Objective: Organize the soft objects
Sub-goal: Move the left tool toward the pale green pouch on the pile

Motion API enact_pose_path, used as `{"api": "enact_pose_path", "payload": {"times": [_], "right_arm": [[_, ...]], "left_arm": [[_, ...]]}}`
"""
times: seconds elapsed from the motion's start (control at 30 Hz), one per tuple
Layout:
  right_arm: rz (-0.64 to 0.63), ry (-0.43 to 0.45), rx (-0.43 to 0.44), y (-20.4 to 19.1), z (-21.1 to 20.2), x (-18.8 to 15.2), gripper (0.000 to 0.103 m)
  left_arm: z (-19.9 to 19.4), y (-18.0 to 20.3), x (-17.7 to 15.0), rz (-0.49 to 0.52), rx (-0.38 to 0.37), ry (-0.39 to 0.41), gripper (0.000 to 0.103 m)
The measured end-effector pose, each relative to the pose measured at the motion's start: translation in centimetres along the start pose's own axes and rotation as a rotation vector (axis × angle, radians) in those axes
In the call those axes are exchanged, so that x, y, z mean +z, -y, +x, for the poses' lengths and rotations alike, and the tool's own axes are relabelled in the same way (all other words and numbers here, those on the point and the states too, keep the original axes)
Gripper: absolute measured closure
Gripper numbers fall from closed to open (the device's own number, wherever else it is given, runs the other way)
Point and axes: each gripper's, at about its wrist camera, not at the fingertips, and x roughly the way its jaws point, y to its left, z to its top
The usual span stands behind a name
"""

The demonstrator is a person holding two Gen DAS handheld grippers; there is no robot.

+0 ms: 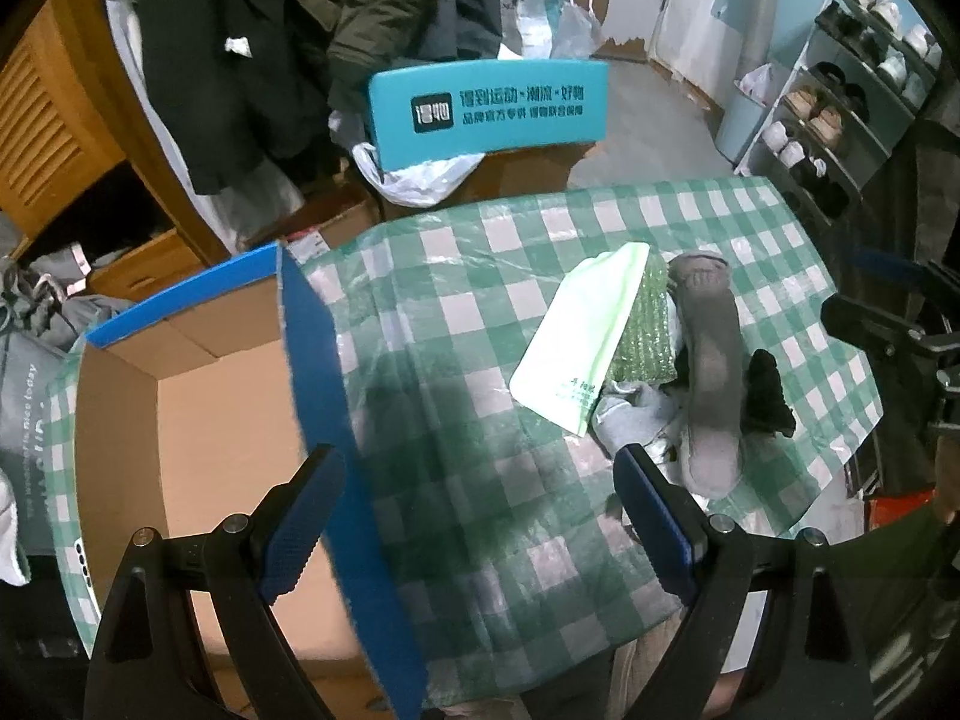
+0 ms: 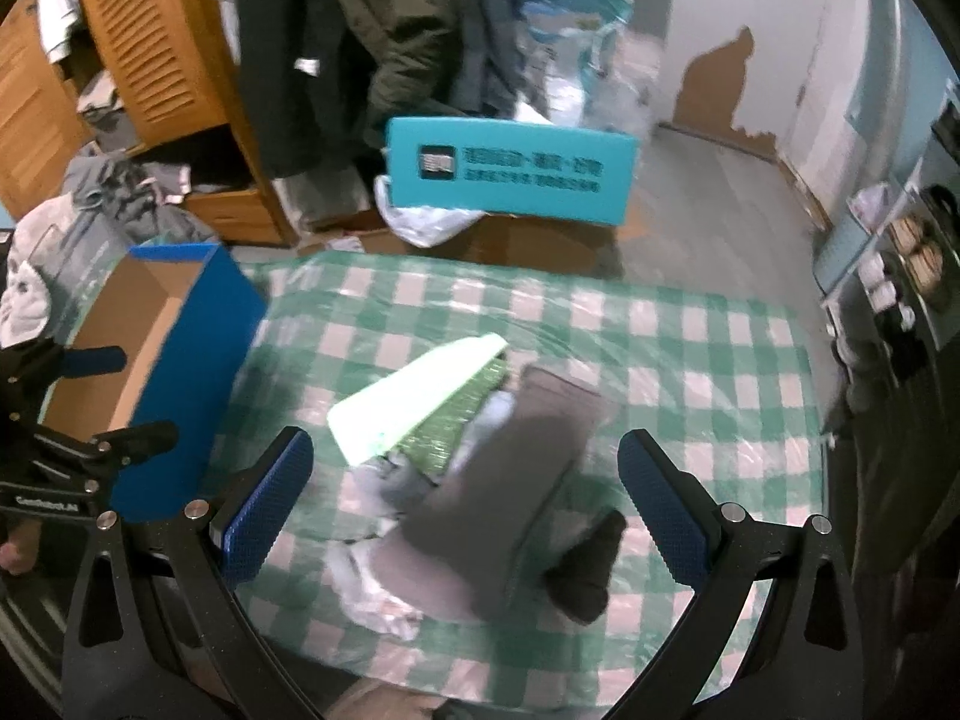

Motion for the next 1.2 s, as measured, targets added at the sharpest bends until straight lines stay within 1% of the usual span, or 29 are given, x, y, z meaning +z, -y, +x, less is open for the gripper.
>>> {"api": "enact_pose_path", "payload": {"times": [0.13, 0.27, 0.4, 0.5, 0.6, 0.7, 0.83, 1.17, 1.2], "right_arm": [[0.037, -0.006, -0.036, 2.4, 0.6, -0.3, 0.002], [0.083, -0.026, -0.060, 4.4, 1.4, -0.8, 0.002], [0.121, -0.057, -0.084, 6.2, 2.6, -1.7, 0.002], [0.144, -0.087, -0.105, 7.4, 3.8, -2.4, 0.002], [0.169, -0.118, -0.120, 8.5, 4.8, -3.3, 0.002], [0.189, -0.150, -0.126, 9.4, 5.9, -4.2, 0.002], [0.191, -0.196, -0.143, 10.0, 7.3, -5.3, 0.002], [0.191, -0.295, -0.164, 10.9, 10.6, -7.8, 0.002], [0.187, -0.300, -0.165, 10.9, 10.8, -7.9, 0.003]], "left_arm": [[1.4, 0.7, 0.6, 0.021, 0.015, -0.023, 0.011], [3.0, 1.4, 1.3, 0.035, 0.014, -0.049, 0.011], [4.7, 2.3, 2.0, 0.059, 0.014, -0.074, 0.011], [6.1, 3.1, 2.5, 0.083, 0.032, -0.084, 0.011], [7.4, 3.8, 3.1, 0.088, 0.022, -0.097, 0.011], [8.7, 4.4, 3.6, 0.094, 0.017, -0.104, 0.011], [10.0, 5.2, 3.9, 0.119, 0.035, -0.111, 0.011], [12.5, 5.8, 4.5, 0.126, 0.010, -0.151, 0.011], [12.7, 5.9, 4.6, 0.130, 0.010, -0.154, 0.011]]}}
